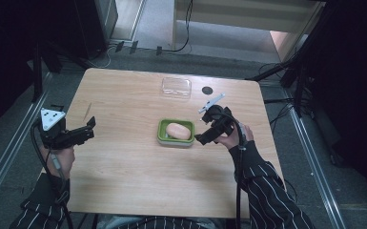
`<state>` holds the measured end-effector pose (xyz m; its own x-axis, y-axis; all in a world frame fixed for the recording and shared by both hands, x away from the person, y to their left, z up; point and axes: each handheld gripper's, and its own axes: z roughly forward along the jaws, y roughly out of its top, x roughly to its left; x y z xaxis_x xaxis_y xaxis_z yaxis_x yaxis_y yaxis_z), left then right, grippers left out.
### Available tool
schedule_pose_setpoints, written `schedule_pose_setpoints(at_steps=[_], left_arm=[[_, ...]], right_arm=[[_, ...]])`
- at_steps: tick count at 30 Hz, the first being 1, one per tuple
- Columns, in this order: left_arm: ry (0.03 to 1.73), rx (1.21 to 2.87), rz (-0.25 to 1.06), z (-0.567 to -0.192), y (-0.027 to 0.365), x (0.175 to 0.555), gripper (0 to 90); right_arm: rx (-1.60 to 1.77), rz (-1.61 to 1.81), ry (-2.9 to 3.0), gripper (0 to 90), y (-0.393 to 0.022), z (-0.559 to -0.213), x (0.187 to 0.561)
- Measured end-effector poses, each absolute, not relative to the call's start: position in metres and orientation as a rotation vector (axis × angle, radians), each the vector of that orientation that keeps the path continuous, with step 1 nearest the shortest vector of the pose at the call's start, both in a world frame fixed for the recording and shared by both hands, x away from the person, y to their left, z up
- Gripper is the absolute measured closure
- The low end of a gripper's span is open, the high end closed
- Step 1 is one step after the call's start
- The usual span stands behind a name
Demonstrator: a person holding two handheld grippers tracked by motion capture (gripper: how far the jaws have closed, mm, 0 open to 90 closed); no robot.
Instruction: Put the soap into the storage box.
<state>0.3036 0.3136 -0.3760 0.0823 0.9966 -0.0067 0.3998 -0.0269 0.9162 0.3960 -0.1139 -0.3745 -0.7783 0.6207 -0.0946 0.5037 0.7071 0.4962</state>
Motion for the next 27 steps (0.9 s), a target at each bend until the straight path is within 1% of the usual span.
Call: schedule_pose_setpoints(at_steps=[7, 19, 27], left_arm=[[1.431, 1.561, 0.923, -0.376, 0.313, 0.304, 0.0], [1.431, 1.564, 0.923, -0.377, 0.312, 0.304, 0.0], [1.425, 1.569, 0.922, -0.376, 0.312, 0.304, 0.0]], right_arm=[[0.938, 0.65, 2.641, 4.1, -0.131, -0.376, 0.381], [0.971, 0.605, 2.644, 4.2, -0.154, -0.395, 0.354], [0.995, 0.604, 2.641, 3.9, -0.161, -0.402, 0.348]])
